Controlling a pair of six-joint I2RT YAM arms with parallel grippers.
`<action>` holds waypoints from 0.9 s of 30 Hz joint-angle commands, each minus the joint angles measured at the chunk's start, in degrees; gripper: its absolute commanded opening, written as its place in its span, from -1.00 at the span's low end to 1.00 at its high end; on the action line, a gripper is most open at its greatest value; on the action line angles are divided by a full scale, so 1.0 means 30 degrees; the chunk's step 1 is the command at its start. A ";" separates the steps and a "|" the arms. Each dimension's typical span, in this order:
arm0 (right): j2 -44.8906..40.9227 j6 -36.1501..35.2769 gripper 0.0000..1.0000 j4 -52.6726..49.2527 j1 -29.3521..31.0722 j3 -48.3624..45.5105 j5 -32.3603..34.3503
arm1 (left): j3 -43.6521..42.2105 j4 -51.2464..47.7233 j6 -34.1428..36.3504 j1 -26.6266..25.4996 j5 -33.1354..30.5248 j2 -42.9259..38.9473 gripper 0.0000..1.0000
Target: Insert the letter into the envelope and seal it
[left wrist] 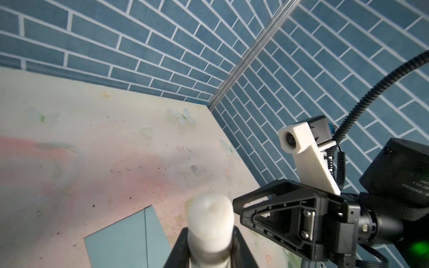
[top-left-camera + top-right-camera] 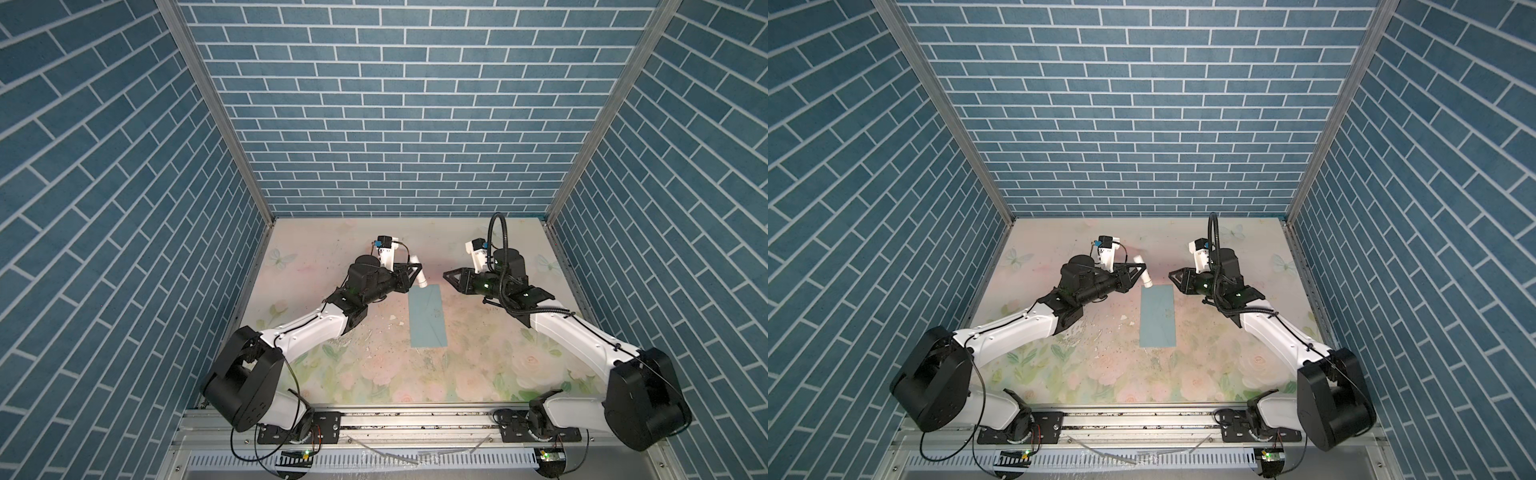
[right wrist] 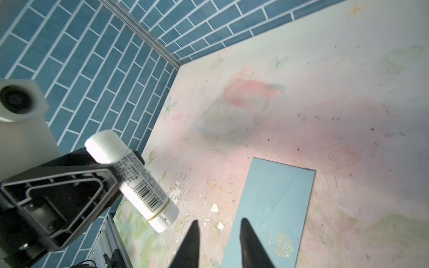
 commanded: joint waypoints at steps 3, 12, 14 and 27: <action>0.2145 0.0421 -0.83 -0.0363 0.0727 -0.0046 0.0695 | 0.0060 -0.0499 0.0416 0.0124 -0.0764 0.2211 -1.00; 0.6235 0.1888 -1.00 0.1806 0.2353 0.0382 0.1260 | -0.0103 0.0455 0.0211 0.0124 -0.1069 0.5481 -1.00; 0.6986 0.2039 -1.00 0.1901 0.2638 0.0650 0.1333 | -0.0147 0.0515 0.0226 0.0124 -0.1227 0.5983 -1.00; 0.8906 0.2406 -1.00 0.1919 0.3023 0.0632 0.1124 | -0.0381 0.0691 0.0328 0.0124 -0.1480 0.7242 -1.00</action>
